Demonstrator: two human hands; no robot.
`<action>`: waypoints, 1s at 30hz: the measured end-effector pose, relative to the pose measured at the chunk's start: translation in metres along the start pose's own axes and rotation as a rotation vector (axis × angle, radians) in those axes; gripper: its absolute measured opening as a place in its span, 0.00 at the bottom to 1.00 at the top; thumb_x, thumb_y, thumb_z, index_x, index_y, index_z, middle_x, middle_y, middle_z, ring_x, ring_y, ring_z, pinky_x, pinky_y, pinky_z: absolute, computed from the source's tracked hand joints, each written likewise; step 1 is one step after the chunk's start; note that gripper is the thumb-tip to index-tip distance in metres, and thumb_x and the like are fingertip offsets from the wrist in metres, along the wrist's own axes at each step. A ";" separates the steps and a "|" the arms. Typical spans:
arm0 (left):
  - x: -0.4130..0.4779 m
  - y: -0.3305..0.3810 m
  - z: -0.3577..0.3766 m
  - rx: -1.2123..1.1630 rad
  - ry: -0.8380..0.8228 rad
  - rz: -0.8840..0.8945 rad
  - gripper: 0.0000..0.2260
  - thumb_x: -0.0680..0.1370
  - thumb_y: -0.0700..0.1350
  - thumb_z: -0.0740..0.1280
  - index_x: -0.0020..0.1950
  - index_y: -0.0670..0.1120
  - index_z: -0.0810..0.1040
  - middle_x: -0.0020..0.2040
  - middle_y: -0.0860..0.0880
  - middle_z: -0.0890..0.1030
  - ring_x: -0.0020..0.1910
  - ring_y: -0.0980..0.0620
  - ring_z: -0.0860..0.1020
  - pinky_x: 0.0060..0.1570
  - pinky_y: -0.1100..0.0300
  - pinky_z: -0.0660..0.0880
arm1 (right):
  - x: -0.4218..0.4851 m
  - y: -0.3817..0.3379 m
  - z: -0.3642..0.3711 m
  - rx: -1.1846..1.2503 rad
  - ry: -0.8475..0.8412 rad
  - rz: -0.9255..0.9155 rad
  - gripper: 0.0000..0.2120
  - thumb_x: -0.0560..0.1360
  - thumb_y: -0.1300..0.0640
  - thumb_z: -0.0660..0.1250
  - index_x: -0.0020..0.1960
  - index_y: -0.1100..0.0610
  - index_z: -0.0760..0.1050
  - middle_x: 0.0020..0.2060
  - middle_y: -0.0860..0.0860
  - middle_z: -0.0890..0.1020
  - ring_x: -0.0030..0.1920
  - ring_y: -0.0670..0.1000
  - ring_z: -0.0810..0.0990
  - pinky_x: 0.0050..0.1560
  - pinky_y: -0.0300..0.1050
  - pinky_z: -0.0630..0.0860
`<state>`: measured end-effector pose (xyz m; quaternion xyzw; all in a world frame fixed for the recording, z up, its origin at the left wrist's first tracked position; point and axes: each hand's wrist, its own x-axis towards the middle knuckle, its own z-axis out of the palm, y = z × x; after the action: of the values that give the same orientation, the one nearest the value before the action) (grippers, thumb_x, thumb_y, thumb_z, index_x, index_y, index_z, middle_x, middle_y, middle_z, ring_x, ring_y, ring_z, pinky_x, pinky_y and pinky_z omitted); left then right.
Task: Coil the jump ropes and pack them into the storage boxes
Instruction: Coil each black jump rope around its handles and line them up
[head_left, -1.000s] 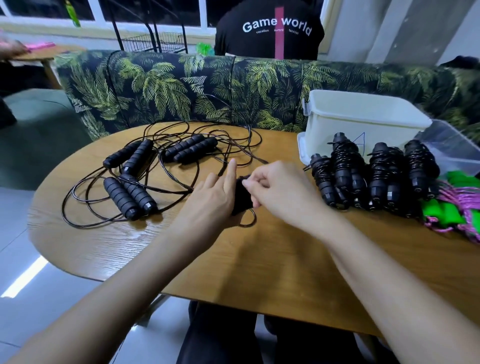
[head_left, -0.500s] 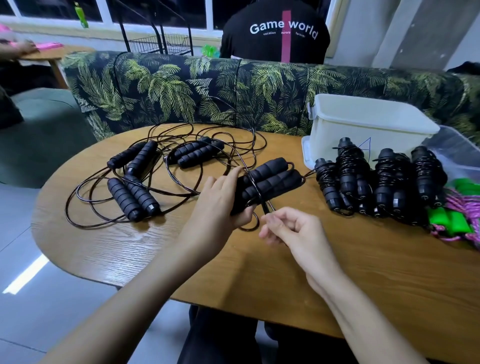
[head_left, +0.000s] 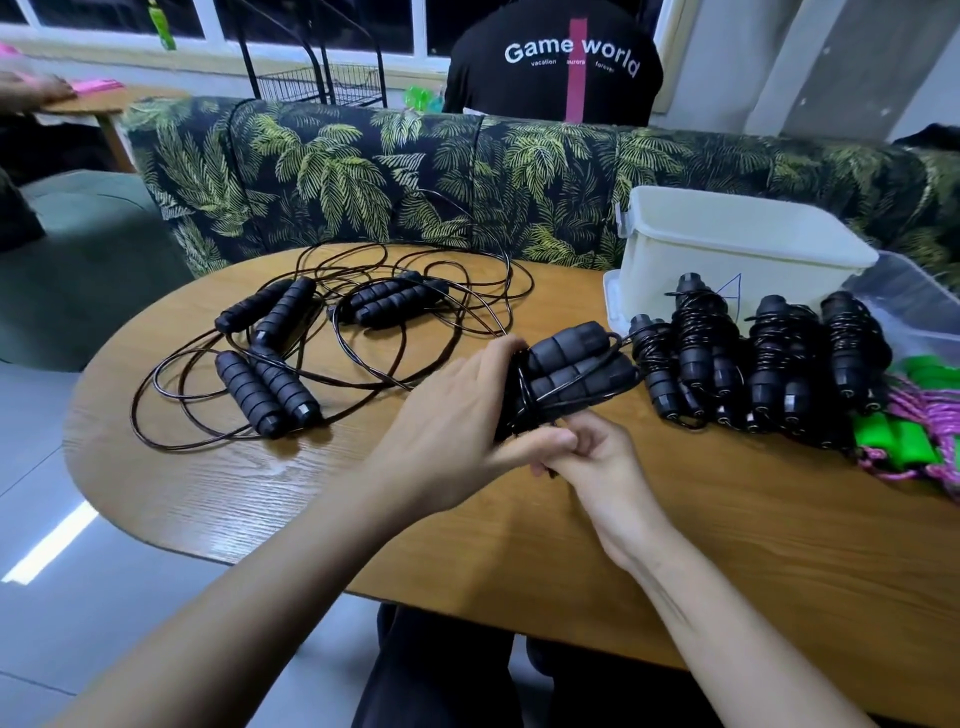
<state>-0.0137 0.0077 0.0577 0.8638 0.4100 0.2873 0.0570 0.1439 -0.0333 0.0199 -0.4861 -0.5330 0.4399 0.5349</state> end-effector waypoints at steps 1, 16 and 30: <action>0.001 0.000 0.001 0.004 0.009 -0.017 0.39 0.71 0.75 0.55 0.70 0.47 0.64 0.52 0.53 0.80 0.52 0.49 0.76 0.43 0.59 0.63 | -0.001 -0.001 0.001 0.001 -0.020 -0.006 0.08 0.77 0.65 0.67 0.40 0.58 0.76 0.29 0.50 0.82 0.33 0.45 0.77 0.39 0.34 0.73; 0.016 -0.040 -0.008 0.094 0.083 0.017 0.35 0.71 0.70 0.58 0.69 0.49 0.68 0.54 0.50 0.81 0.50 0.49 0.79 0.39 0.58 0.67 | 0.036 0.029 -0.100 -1.124 -0.252 -0.588 0.25 0.83 0.40 0.48 0.38 0.55 0.68 0.33 0.42 0.70 0.40 0.44 0.72 0.49 0.48 0.81; 0.012 -0.070 -0.010 0.030 0.154 0.097 0.34 0.72 0.74 0.57 0.67 0.50 0.67 0.54 0.47 0.81 0.51 0.48 0.77 0.46 0.55 0.70 | 0.041 0.000 -0.116 -0.705 -0.132 -0.200 0.18 0.72 0.36 0.63 0.32 0.46 0.77 0.30 0.38 0.79 0.34 0.44 0.75 0.43 0.45 0.71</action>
<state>-0.0605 0.0611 0.0474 0.8587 0.3750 0.3492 -0.0014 0.2614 0.0011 0.0305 -0.5566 -0.7300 0.2053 0.3392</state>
